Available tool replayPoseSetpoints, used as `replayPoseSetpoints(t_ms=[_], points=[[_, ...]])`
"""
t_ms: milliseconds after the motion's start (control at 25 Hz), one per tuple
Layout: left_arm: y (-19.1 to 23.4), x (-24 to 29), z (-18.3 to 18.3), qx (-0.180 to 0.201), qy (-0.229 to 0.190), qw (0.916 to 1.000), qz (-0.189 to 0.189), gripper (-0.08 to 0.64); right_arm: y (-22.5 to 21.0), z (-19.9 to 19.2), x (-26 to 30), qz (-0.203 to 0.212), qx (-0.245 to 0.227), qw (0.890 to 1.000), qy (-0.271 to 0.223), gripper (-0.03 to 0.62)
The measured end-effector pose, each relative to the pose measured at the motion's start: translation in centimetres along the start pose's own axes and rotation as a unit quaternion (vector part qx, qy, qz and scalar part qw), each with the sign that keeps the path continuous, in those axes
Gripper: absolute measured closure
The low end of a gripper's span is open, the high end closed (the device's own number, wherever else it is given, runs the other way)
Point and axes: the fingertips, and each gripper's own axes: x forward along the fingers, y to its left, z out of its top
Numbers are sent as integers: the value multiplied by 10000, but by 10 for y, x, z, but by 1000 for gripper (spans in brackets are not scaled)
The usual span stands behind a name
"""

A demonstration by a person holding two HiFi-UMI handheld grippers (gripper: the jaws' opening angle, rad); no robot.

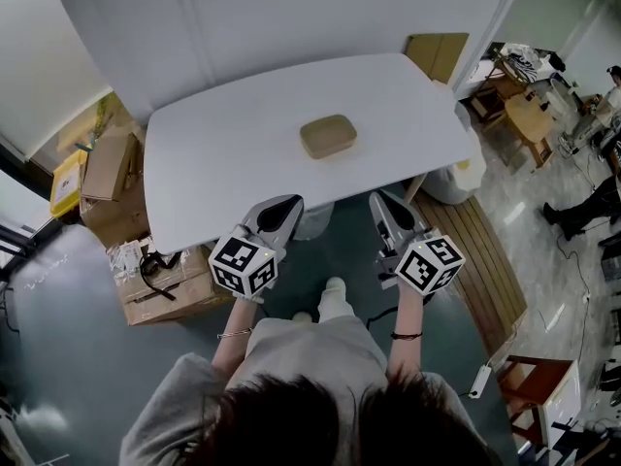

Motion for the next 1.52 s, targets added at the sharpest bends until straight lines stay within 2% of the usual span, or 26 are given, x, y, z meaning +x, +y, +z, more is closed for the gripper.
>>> replayPoseSetpoints(t_ms=[400, 840, 1200, 1520], points=[[25, 59, 9, -54, -29, 9990, 435, 569, -55, 26, 51, 394, 53, 9990, 226, 578], [49, 96, 11, -204, -69, 9950, 978, 569, -93, 35, 92, 797, 96, 9952, 563, 580], [68, 115, 11, -248, -119, 9905, 1344, 569, -122, 36, 119, 950, 119, 9926, 743, 580], [77, 125, 3, -316, 43, 9891, 1437, 569, -137, 26, 139, 940, 212, 9910, 929, 580]])
